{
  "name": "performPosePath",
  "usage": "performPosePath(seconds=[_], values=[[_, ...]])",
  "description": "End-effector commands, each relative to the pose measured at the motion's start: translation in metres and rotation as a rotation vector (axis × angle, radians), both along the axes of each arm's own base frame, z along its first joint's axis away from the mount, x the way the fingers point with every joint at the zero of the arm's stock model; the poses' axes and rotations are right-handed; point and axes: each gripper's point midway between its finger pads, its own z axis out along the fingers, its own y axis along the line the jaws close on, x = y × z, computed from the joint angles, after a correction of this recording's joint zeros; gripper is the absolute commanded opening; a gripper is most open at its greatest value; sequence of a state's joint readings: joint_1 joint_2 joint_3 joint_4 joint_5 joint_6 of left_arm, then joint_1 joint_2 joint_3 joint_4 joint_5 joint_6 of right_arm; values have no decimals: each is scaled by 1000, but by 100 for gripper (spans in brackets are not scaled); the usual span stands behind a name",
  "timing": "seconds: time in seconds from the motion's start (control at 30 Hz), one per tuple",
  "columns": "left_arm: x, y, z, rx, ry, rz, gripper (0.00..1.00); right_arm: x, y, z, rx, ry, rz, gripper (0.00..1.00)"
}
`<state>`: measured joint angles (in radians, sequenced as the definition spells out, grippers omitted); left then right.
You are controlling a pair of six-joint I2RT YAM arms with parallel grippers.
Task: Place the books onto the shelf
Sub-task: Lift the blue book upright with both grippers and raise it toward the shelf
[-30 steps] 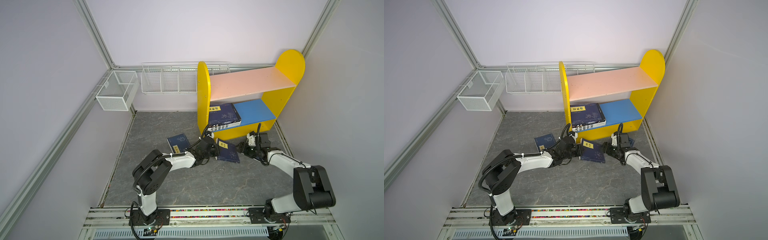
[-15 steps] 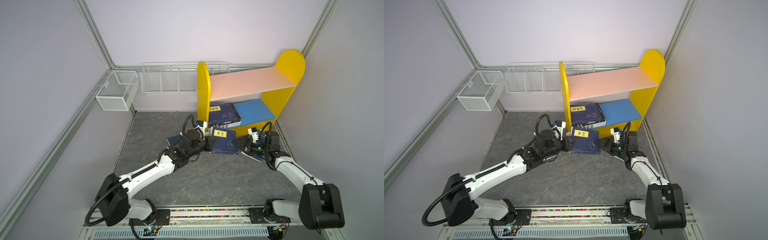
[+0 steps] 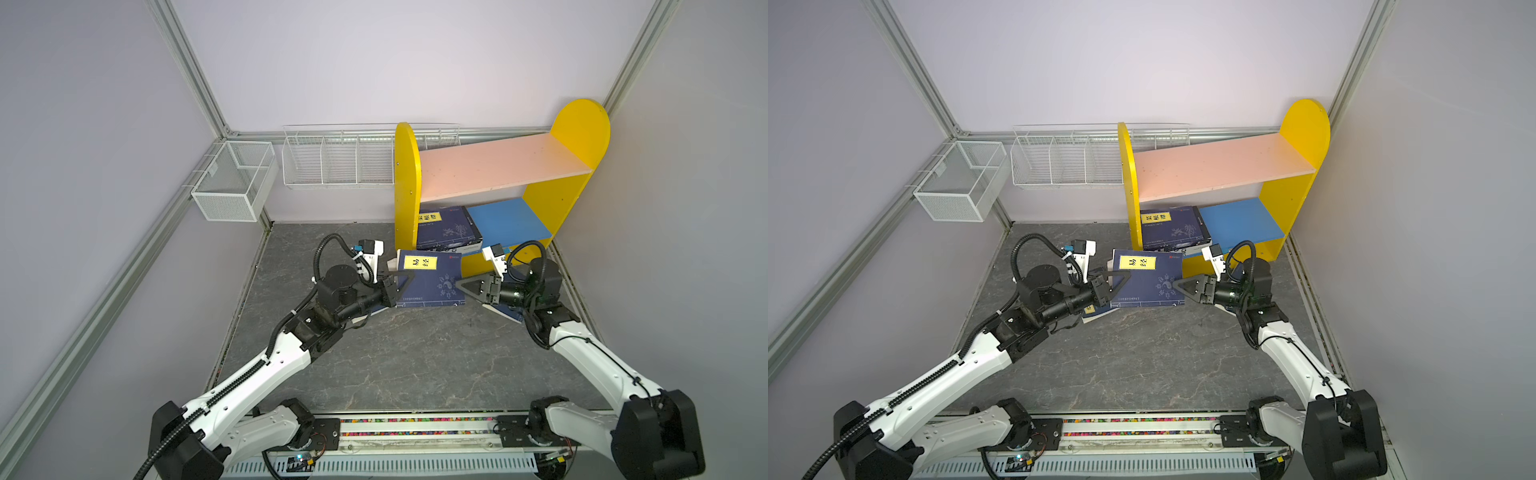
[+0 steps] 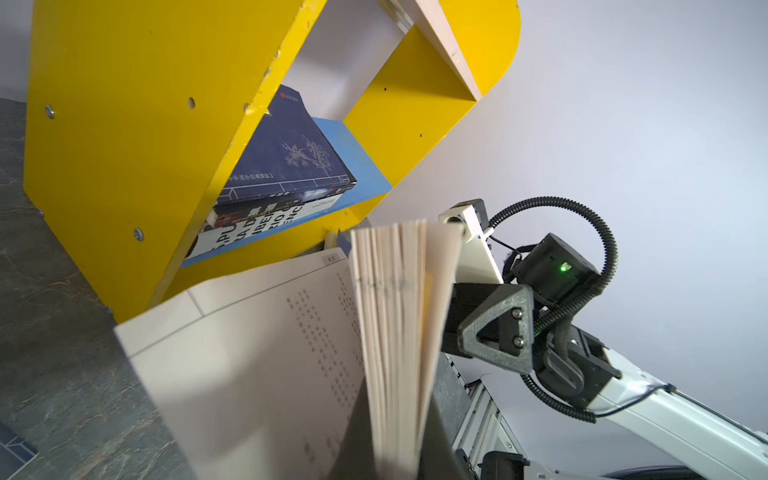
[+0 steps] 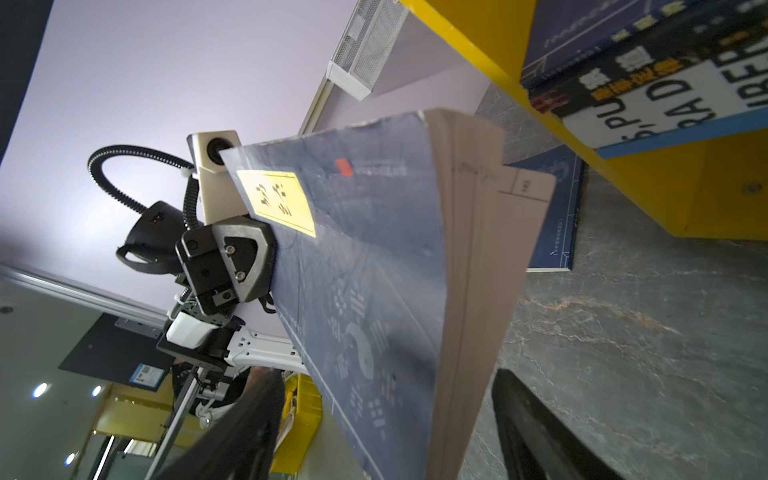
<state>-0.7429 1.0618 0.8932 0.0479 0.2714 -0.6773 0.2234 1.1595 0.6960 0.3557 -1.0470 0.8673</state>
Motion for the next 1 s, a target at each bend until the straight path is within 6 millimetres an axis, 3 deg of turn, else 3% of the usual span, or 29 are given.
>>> performPosePath(seconds=[0.0,0.17,0.23,0.47,0.57,0.63,0.73,0.87,0.97], values=[[-5,5,29,-110,-63,-35,0,-3,7,11,42,11,39,72],[1,5,36,-189,-58,-67,0,-8,18,12,73,34,78,60],[3,3,37,-190,-61,-81,0,-7,19,14,85,43,76,51],[11,3,29,-150,-47,-69,0,7,19,19,104,64,26,26],[16,9,23,-125,-38,-35,18,15,13,17,107,81,-8,18],[17,13,23,-116,-42,-11,40,22,4,18,112,92,-41,14],[23,23,17,-67,-29,58,63,34,-16,19,119,93,-98,10],[31,40,5,22,8,168,77,39,-34,24,123,87,-127,10],[31,37,-6,59,51,153,85,40,-42,29,123,72,-130,9]])
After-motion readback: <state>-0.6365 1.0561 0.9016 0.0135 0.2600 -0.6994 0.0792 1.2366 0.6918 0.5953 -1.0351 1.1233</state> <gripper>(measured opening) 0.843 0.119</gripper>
